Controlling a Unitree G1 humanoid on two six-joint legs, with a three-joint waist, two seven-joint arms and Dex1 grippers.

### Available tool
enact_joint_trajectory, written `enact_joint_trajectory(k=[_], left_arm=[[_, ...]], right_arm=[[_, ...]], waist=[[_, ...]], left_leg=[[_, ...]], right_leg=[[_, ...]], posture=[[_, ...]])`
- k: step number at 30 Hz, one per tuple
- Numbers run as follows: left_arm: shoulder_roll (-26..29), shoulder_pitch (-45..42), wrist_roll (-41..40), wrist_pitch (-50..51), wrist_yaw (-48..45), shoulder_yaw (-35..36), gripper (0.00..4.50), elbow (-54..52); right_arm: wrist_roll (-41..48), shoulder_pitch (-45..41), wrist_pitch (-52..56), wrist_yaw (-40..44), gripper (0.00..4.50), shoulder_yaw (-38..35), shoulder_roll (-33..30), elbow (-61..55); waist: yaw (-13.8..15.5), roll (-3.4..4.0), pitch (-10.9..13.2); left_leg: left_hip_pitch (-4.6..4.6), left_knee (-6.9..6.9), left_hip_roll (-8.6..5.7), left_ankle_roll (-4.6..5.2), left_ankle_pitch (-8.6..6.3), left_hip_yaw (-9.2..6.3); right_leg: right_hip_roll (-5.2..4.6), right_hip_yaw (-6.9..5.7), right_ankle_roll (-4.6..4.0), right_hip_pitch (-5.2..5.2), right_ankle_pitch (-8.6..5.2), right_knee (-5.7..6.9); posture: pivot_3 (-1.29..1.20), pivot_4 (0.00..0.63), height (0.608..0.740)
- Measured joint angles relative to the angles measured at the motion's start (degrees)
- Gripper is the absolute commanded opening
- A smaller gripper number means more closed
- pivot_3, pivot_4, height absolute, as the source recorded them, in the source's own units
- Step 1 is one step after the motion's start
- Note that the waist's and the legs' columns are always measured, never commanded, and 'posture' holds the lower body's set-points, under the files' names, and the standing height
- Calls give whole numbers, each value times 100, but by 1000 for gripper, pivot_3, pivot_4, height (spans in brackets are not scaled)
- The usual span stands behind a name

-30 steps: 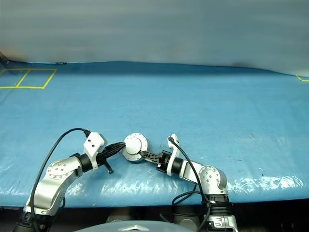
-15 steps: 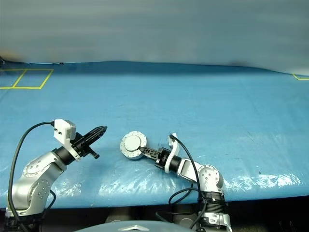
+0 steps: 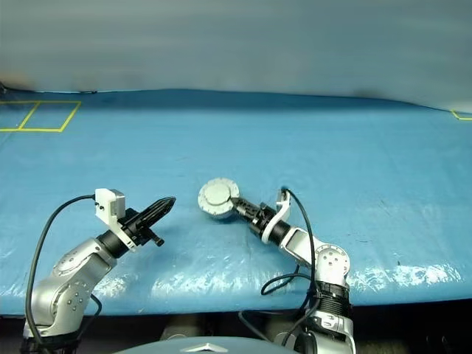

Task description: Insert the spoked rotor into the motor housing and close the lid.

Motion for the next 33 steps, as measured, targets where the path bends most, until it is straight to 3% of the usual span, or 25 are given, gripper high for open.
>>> enact_joint_trajectory(k=[5, 8, 20, 33], left_arm=[[-140, 5, -678, -42, -165, 304, 0, -165], [-307, 49, -1024, -33, -159, 366, 583, -158], [-767, 411, -2051, 60, -391, 292, 4452, -180], [-1878, 138, -3142, 242, 99, 23, 4452, 326]], right_arm=[[970, -86, 58, -70, 1285, 85, 29, -112], [1287, -54, 64, -121, 1285, 261, 0, -237], [1639, 68, 3, -304, 1285, 1019, -140, -479], [2035, 127, 12, -477, 1285, 1394, -408, -535]], waist=[[-25, 1, 3], [-27, 1, 4], [-26, -1, 10], [-12, -3, 11]], left_leg=[[-9, -28, 4, 0, 0, 4], [-27, -23, 4, 0, 0, 4], [-36, 16, 2, 0, 0, 4], [-54, 55, 1, 6, -3, -2]], right_leg=[[10, 6, -1, -27, -1, 2], [11, 6, 0, -40, 0, 2], [12, 13, 15, -36, 9, 7], [15, 15, 28, -34, 23, 8]], posture=[[0, 150, 740], [0, 150, 740], [0, 150, 740], [0, 150, 740]])
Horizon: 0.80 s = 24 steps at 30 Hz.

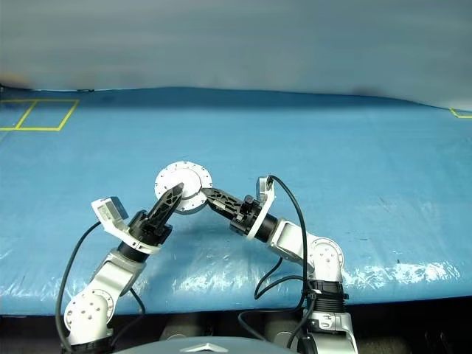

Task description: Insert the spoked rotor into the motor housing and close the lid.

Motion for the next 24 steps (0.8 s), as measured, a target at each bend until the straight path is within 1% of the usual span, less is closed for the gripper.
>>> enact_joint_trajectory(k=[4, 6, 15, 18, 20, 22, 23, 24], left_arm=[[-335, -73, -389, 116, 327, -65, 4452, 236], [-438, -66, -428, 159, 458, -147, 4452, 269], [-501, -101, -450, 257, 840, -263, 4452, 270], [-548, -113, -436, 231, 1012, -262, 3880, 272], [-578, -106, -466, 219, 995, -267, 3181, 267], [-611, -39, -561, 233, 985, -276, 2615, 268], [-648, -9, -631, 241, 985, -276, 2493, 268], [-668, 5, -687, 247, 1007, -276, 2490, 268]], right_arm=[[48, -23, -25, -140, 1285, 76, -139, 2], [50, -23, -33, -211, 1285, 117, -184, 5], [66, -23, -148, -256, 1285, 202, -193, 14], [66, -23, -160, -259, 1285, 202, -193, 14], [65, -19, -198, -298, 1285, 218, -194, 22], [65, -20, -250, -309, 1285, 237, -196, 16], [68, -20, -256, -307, 1285, 239, -196, 7], [70, -20, -260, -307, 1285, 244, -197, 0]], waist=[[-3, -1, 0], [-7, -1, 0], [-2, -1, 0], [2, -1, 0], [3, -1, 0], [-1, -1, 0], [-1, -2, 1], [-1, -2, 1]], left_leg=[[-2, 0, 0, 0, 0, -2], [-5, 0, 0, 0, 0, -2], [-6, 4, -1, 0, 0, -3], [-6, 3, -1, 1, 0, -3], [-6, 3, -1, 1, 0, -2], [-7, 3, -1, 1, 0, -2], [-7, 4, -1, 1, 0, -3], [-7, 4, -1, 1, 0, -3]], right_leg=[[2, 0, 0, -1, 0, 0], [3, 0, 0, -3, 0, 0], [4, 1, 0, -2, 1, 0], [4, 1, 0, -2, 1, -1], [4, 1, 0, -2, 1, 0], [4, 2, 0, -3, 1, 0], [4, 2, 0, -3, 1, -1], [4, 2, 0, -3, 1, -1]], posture=[[0, 150, 740], [0, 150, 740], [0, 150, 740], [0, 150, 740], [0, 150, 740], [0, 150, 740], [0, 150, 740], [0, 150, 740]])
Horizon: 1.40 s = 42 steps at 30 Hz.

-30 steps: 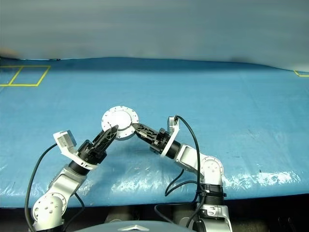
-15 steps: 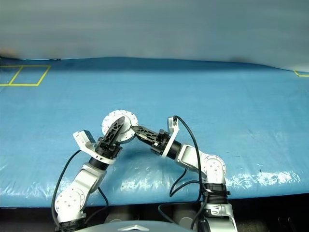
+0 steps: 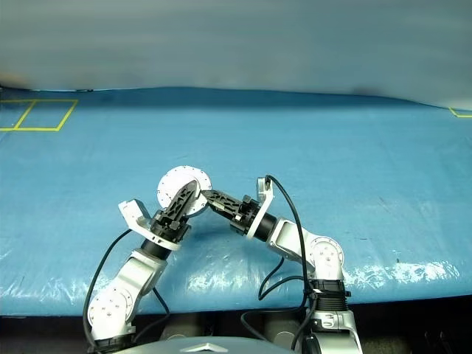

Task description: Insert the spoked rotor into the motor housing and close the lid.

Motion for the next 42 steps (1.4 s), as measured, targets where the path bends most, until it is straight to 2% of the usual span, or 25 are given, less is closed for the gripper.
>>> enact_joint_trajectory(k=[7, 12, 18, 23, 30, 34, 38, 42], left_arm=[[-43, -66, -270, -2, 408, -45, 2443, -14], [-43, -72, -348, -46, 736, -50, 2443, -28], [-39, -72, -372, -132, 726, -60, 2442, -28], [-40, -113, -363, -194, 741, -47, 2442, -48], [138, -207, -361, -403, 748, 272, 2442, -154], [375, -479, -113, -816, 795, 798, 2442, 16], [802, -1071, 273, -1367, 832, 1501, 2442, 713], [1200, -1726, 663, -1532, 757, 1824, 2442, 1815]], right_arm=[[70, -1, -103, -86, 1285, 0, 31, 39], [253, 6, -239, -505, 1285, -4, 158, 103], [149, 0, -355, -524, 1285, 52, 182, 8], [145, -11, -348, -385, 2886, 73, 165, 1], [156, -88, -222, -269, 2886, 175, 32, 36], [-62, -97, -278, -244, 2886, 174, -55, 20], [-640, -101, -373, -129, 2886, 247, -200, -36], [-911, -102, -355, 9, 2886, 345, -188, -56]], waist=[[5, 0, 0], [6, 0, 0], [10, 0, 0], [9, 0, 0], [-2, 0, 0], [10, 0, 0], [15, -1, -1], [63, -9, -3]], left_leg=[[0, 5, -1, 1, 0, 0], [-1, 5, 0, 1, 0, 0], [-1, 5, -1, 1, 0, 0], [-1, 7, -1, 1, 0, 0], [-1, 6, 0, 1, 0, 0], [0, 8, 0, -1, 2, -1], [1, 11, 0, 0, 5, 1], [-4, 13, -2, 0, 5, 5]], right_leg=[[0, 2, 2, 1, 2, 1], [1, 2, 1, 1, 2, 1], [1, 3, 2, 1, 3, 0], [1, 3, 2, 1, 3, 1], [3, 4, 1, 1, 4, 1], [5, 1, -3, 1, 7, 3], [6, 3, 1, 3, 14, 2], [5, -3, 4, 5, 15, -1]], posture=[[0, 150, 740], [0, 150, 740], [0, 150, 740], [0, 150, 740], [0, 150, 740], [0, 150, 740], [0, 150, 740], [0, 150, 740]])
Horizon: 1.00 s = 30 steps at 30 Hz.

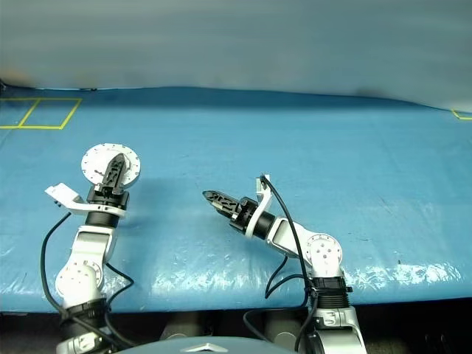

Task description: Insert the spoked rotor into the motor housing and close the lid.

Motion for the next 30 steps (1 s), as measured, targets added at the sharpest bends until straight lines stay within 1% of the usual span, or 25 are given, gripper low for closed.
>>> enact_joint_trajectory(k=[3, 7, 10, 14, 15, 16, 19, 20, 22, 25, 30], left_arm=[[54, -436, 327, -28, -58, 16, 2442, 843], [75, -882, 702, -123, -112, 121, 2442, 1932], [81, -1013, 871, -162, -195, 227, 2442, 2292], [89, -1083, 1121, -217, -314, 246, 2442, 2399], [88, -1088, 1210, -236, -321, 243, 3141, 2403], [88, -1096, 1239, -245, -335, 244, 3316, 2404], [88, -1094, 1307, -258, -372, 256, 4240, 2336], [90, -1084, 1341, -258, -345, 256, 4465, 2285], [109, -1060, 1384, -258, -266, 301, 4465, 2226], [189, -817, 1331, -264, -198, 590, 4465, 2077], [380, -230, 1177, -297, 15, 1160, 4465, 1621]], right_arm=[[-107, -2, 12, 67, 2886, 34, 45, -14], [-191, 18, 15, 89, 2886, 23, 40, -102], [-210, 110, 17, 87, 2886, 1, 26, -157], [-288, 160, 17, 68, 2886, 0, 25, -164], [-300, 164, 17, 62, 2927, 1, 29, -164], [-310, 164, 17, 61, 2927, 0, 34, -164], [-365, 165, 16, 62, 2927, 0, 41, -164], [-382, 167, 16, 62, 2927, 0, 43, -164], [-403, 171, 18, 68, 2927, 2, 52, -164], [-435, 181, 21, 96, 2927, 2, 57, -162], [-528, 188, 25, 163, 2927, 8, 67, -155]], waist=[[31, -8, -3], [-12, -21, -1], [-56, -26, 1], [-56, -26, 1], [-56, -26, 0], [-58, -26, 0], [-77, -26, 0], [-90, -25, -1], [-136, -24, -1], [-260, -24, -1], [-313, -24, -1]], left_leg=[[-5, 3, -4, 1, 0, 5], [-5, 2, -1, 1, 0, 6], [-6, -5, 1, 0, 1, 6], [-3, -6, 1, -1, 1, 6], [0, -4, 1, -1, 1, 5], [4, -4, 1, -1, 1, 5], [18, -5, 3, -3, 4, 3], [25, -6, 5, -4, 6, 2], [43, -11, 7, -2, 11, 6], [94, -28, 14, -2, 11, 25], [101, -36, 33, -3, 11, 30]], right_leg=[[-1, 0, 3, 3, 2, -4], [1, 2, 3, -1, 2, -2], [1, 1, 3, -4, 2, -1], [1, 2, 3, -3, 2, 2], [0, 3, 3, -1, 2, 3], [0, 5, 3, 0, 2, 4], [1, 8, -1, 7, 4, 13], [3, 10, -5, 9, 6, 15], [6, 23, -7, 15, 7, 23], [15, 48, -14, 46, 6, 23], [29, 53, -22, 47, 2, 22]], posture=[[0, 150, 740], [0, 150, 740], [0, 150, 740], [0, 150, 740], [0, 150, 740], [0, 150, 740], [0, 150, 740], [0, 150, 740], [0, 150, 740], [0, 150, 740], [0, 150, 740]])
